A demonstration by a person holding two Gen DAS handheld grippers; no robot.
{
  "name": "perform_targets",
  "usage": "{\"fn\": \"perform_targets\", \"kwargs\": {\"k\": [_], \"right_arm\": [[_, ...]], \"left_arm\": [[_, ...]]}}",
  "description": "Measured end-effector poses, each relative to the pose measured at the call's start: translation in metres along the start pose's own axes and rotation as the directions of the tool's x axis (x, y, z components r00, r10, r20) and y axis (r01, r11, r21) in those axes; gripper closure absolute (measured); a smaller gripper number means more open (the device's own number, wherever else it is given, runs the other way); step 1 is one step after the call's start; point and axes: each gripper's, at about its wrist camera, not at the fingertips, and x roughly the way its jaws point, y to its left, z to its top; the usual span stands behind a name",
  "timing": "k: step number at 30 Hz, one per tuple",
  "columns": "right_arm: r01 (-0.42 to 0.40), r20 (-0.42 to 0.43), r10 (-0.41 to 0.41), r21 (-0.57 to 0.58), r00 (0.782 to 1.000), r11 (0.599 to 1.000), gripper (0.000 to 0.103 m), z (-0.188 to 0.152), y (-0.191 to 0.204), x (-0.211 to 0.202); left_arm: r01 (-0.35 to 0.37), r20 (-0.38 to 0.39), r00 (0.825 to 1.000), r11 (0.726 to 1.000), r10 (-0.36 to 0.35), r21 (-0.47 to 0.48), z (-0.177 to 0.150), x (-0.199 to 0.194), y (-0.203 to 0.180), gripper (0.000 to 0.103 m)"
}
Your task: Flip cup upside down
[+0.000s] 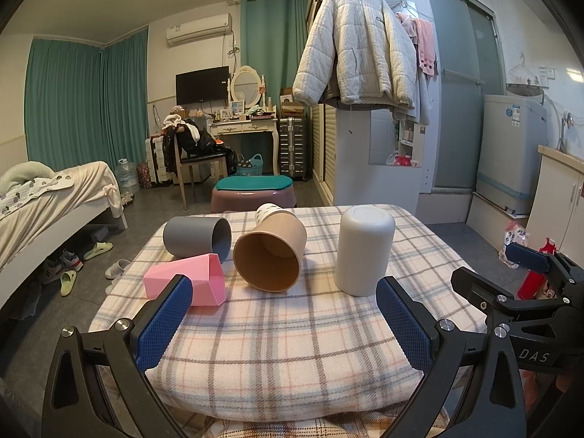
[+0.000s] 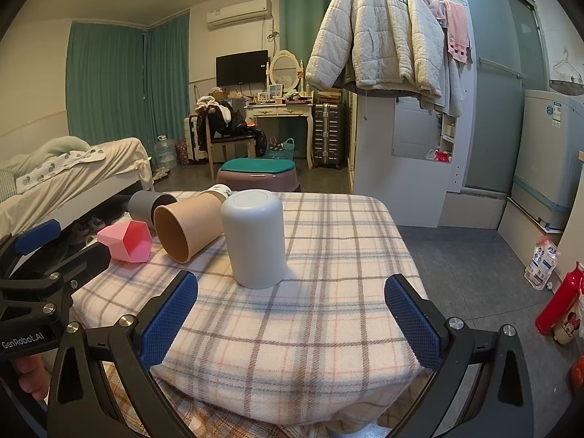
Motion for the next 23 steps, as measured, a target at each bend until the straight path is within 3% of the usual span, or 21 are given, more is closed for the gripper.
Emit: {"fn": "perform_targets", "kwargs": {"k": [23], "right_arm": [[-0.003,-0.012,0.003,0.000,1.000,1.000,0.000,-0.0074,0.0036,0.0036]], "left_arm": [[0.015,-0.007,1.000,1.000,-0.015,0.011,-0.0032,-0.0040,0.0027,0.000]]}}
